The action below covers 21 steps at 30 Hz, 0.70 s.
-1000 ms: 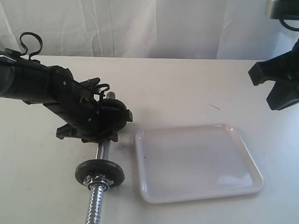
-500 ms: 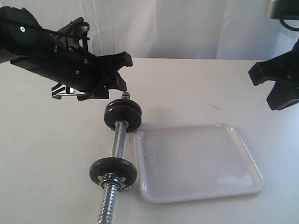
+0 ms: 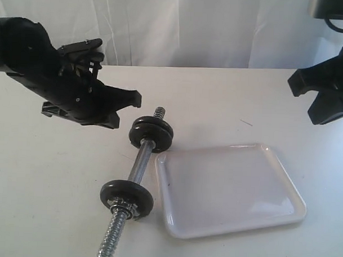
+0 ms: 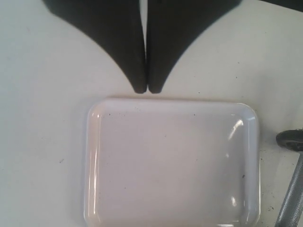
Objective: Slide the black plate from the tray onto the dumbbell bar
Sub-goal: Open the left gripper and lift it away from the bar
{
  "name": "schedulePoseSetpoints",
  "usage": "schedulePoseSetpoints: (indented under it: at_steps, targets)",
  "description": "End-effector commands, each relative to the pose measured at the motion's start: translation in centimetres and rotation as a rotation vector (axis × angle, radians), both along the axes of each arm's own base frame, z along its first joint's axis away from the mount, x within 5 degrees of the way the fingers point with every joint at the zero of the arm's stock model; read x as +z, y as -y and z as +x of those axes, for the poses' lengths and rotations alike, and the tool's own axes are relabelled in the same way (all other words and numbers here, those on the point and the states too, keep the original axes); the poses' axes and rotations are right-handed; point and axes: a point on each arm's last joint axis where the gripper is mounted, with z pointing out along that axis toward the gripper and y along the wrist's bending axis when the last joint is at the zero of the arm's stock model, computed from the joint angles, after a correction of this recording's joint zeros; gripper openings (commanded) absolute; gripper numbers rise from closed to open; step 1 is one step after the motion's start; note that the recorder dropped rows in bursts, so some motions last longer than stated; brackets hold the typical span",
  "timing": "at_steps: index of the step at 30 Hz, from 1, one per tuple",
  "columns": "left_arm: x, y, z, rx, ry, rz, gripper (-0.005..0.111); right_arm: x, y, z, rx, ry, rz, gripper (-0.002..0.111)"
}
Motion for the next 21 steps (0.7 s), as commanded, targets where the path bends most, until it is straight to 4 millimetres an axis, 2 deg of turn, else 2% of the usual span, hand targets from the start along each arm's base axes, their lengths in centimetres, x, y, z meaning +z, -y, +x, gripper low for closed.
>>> schedulePoseSetpoints:
  at_steps: [1,12,21]
  targets:
    - [-0.7,-1.1,-0.6,-0.041,-0.052,0.146,0.000,0.0,0.1,-0.1,0.007,0.006,-0.008,0.000]
    - [-4.3,-1.8,-1.7,-0.046,-0.145,0.210,0.000,0.0,0.1,-0.1,0.007,0.006,-0.008,0.000]
    - [-4.6,-2.0,-1.9,-0.058,-0.151,0.230,0.000,0.0,0.1,-0.1,0.007,0.006,-0.008,0.000]
